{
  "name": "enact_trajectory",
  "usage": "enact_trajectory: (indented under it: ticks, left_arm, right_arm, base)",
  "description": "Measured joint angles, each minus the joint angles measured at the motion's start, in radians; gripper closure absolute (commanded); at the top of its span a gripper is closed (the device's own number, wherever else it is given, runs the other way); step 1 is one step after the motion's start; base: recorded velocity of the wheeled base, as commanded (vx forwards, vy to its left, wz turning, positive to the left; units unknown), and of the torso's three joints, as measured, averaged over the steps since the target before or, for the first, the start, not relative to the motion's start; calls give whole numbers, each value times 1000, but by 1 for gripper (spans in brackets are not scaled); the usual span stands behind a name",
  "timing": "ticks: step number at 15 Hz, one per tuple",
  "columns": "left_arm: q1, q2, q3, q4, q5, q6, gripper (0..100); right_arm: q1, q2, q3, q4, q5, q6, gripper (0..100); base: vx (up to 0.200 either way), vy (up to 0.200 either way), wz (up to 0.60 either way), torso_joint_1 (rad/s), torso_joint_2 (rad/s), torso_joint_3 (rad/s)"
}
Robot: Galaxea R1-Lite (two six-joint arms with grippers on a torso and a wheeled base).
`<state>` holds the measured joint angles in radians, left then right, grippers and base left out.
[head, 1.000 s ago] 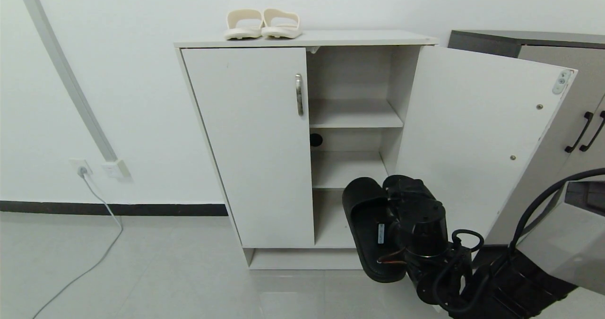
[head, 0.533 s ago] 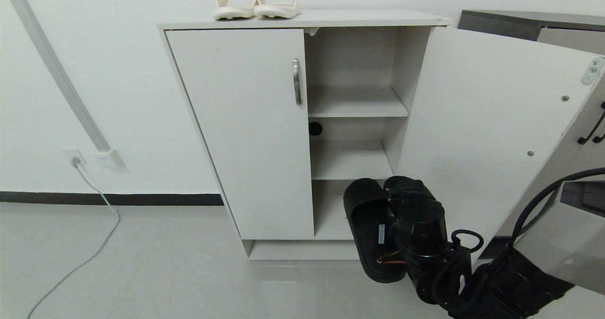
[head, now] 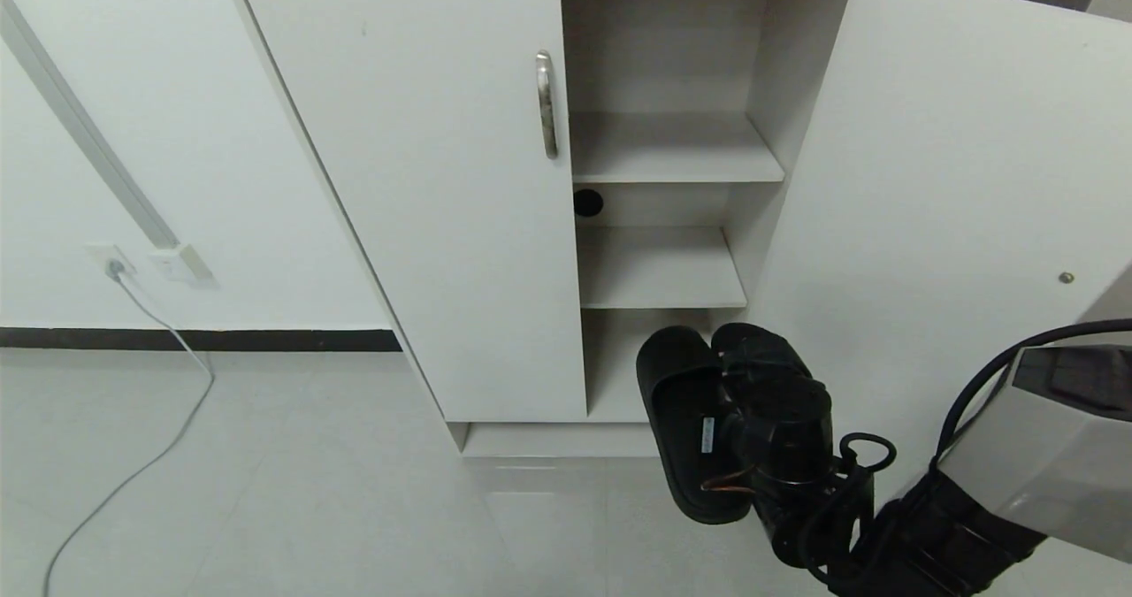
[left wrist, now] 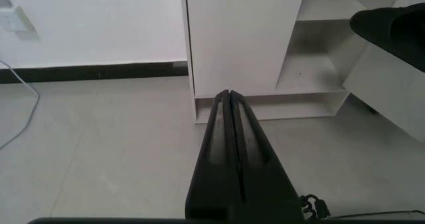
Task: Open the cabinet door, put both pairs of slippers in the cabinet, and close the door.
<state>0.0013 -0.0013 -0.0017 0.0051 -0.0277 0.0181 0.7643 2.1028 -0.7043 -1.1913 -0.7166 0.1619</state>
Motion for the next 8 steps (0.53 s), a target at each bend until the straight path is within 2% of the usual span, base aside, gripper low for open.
enact_trajectory:
  ticks: [5, 8]
  left_arm:
    - [0, 0, 0, 0, 0, 0, 100]
    - [0, 0, 0, 0, -1, 0, 100]
  right_arm:
    - [20, 3, -36, -96, 33, -95, 100]
    - [22, 15, -66, -137, 27, -105, 100]
  base:
    - [0, 0, 0, 6, 2, -193]
    - [0, 0, 0, 1, -1, -33]
